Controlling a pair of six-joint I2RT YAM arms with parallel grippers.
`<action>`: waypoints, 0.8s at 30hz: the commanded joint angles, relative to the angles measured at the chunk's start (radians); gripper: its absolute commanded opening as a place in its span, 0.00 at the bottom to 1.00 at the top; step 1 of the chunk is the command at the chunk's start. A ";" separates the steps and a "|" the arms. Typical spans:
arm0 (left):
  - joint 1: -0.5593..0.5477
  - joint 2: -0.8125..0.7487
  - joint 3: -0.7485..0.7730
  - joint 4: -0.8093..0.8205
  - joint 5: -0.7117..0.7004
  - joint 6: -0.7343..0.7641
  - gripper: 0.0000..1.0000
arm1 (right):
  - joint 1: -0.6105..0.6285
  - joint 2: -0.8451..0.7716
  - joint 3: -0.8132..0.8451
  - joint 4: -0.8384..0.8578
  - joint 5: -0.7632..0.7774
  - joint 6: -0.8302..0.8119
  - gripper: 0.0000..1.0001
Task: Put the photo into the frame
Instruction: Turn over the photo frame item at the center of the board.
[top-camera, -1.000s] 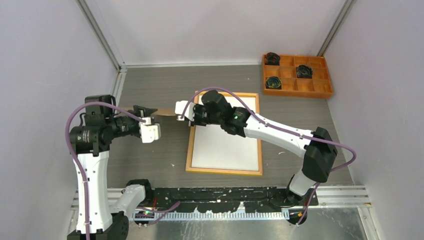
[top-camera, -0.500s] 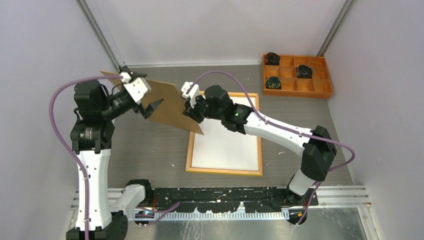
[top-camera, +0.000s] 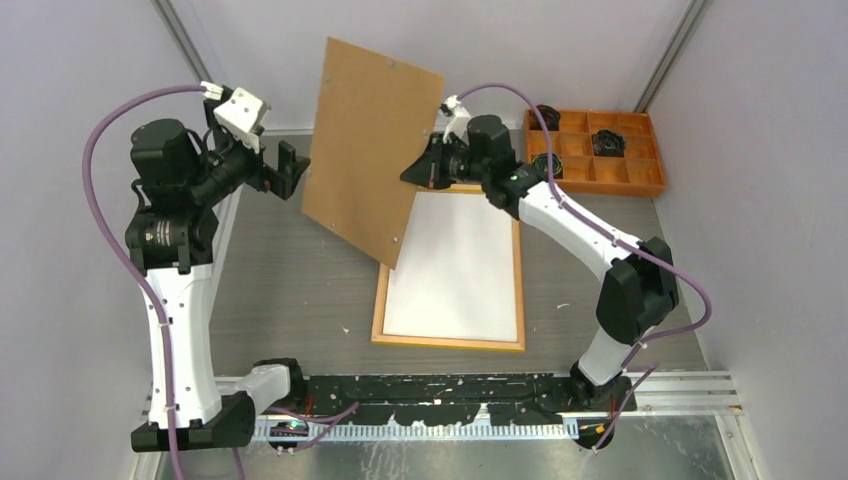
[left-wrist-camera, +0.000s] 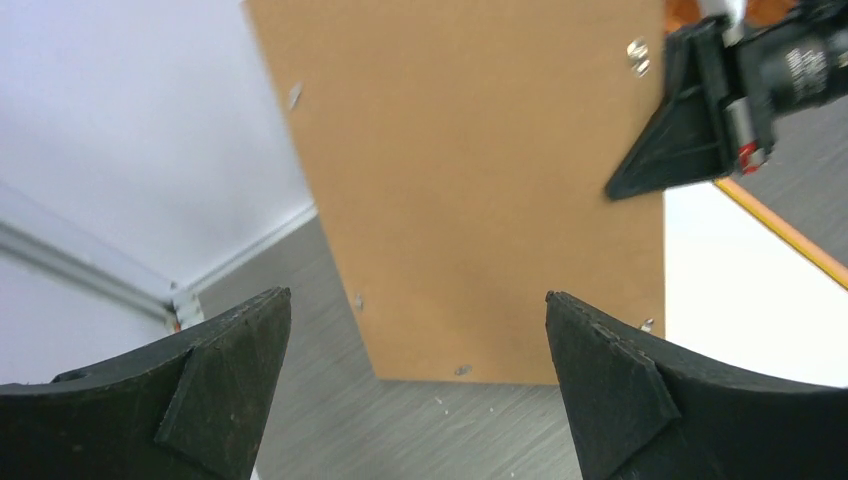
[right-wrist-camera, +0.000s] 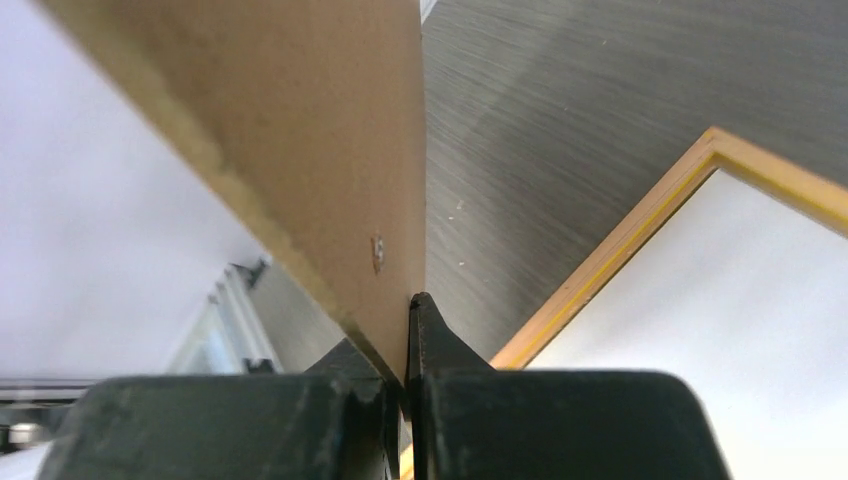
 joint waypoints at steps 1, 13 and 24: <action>0.034 0.034 0.028 -0.084 -0.134 -0.078 1.00 | -0.093 0.003 0.115 0.076 -0.267 0.277 0.01; 0.064 0.121 -0.234 -0.075 -0.295 0.076 1.00 | -0.304 -0.256 -0.119 -0.165 -0.598 0.331 0.01; 0.022 0.224 -0.373 -0.037 -0.094 0.172 0.95 | -0.403 -0.433 -0.331 -0.410 -0.630 0.191 0.01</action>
